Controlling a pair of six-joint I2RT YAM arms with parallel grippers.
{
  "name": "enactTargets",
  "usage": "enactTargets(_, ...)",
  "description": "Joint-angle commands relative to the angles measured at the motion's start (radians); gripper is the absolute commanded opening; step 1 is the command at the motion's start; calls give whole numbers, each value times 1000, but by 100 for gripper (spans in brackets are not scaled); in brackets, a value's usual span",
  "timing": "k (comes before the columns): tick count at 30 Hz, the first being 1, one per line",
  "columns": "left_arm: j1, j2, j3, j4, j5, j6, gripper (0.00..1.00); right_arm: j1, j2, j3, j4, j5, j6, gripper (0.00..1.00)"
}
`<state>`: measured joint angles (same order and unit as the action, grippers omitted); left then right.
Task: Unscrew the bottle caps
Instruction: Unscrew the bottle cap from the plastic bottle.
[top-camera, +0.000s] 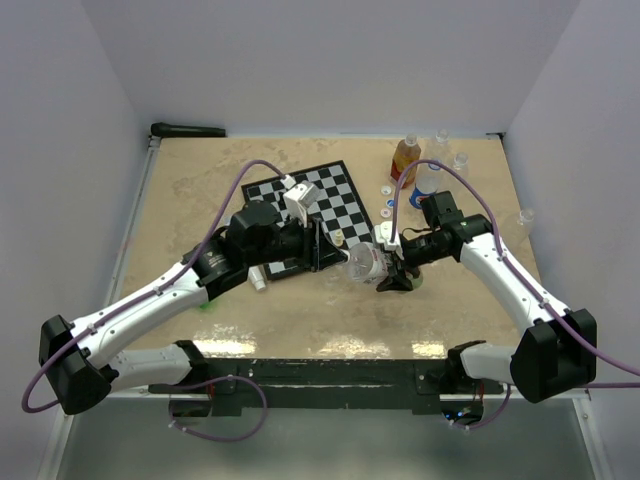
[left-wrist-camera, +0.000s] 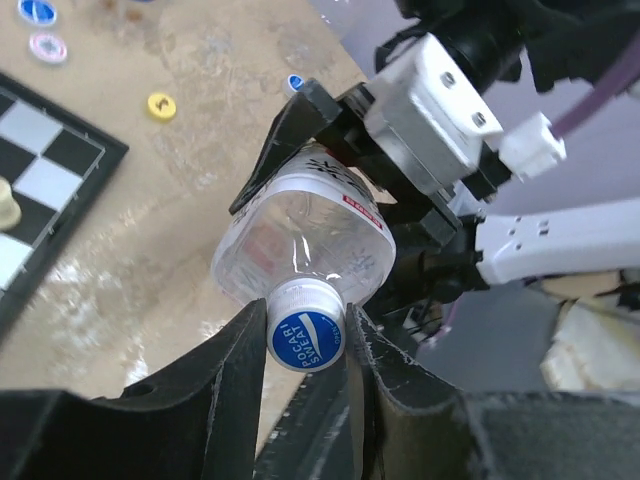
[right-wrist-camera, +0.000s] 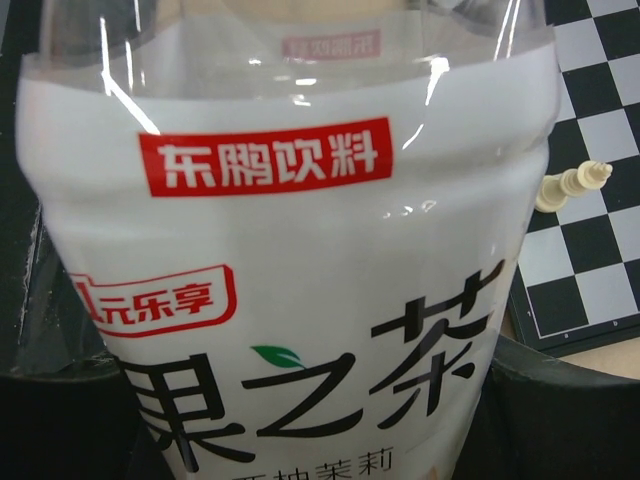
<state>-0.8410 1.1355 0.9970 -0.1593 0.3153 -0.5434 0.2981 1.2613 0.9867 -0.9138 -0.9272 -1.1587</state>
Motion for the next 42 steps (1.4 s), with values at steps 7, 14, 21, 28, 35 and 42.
enactTargets(7,10,-8,37,-88,-119,-326,0,-10,-19,-10,20,11,1,18)
enactTargets(14,10,-14,29,-92,-136,-290,0,-10,-8,-10,20,13,2,19)
enactTargets(21,16,-52,37,-120,-189,-192,55,-10,-10,-11,23,16,4,18)
enactTargets(28,31,-137,22,-100,-159,28,100,-10,-10,-11,21,16,2,18)
enactTargets(35,33,-216,-6,-127,-26,504,100,-10,-11,-11,21,16,-1,18)
enactTargets(42,33,-312,-156,-73,39,919,100,-10,-8,-13,16,16,-4,19)
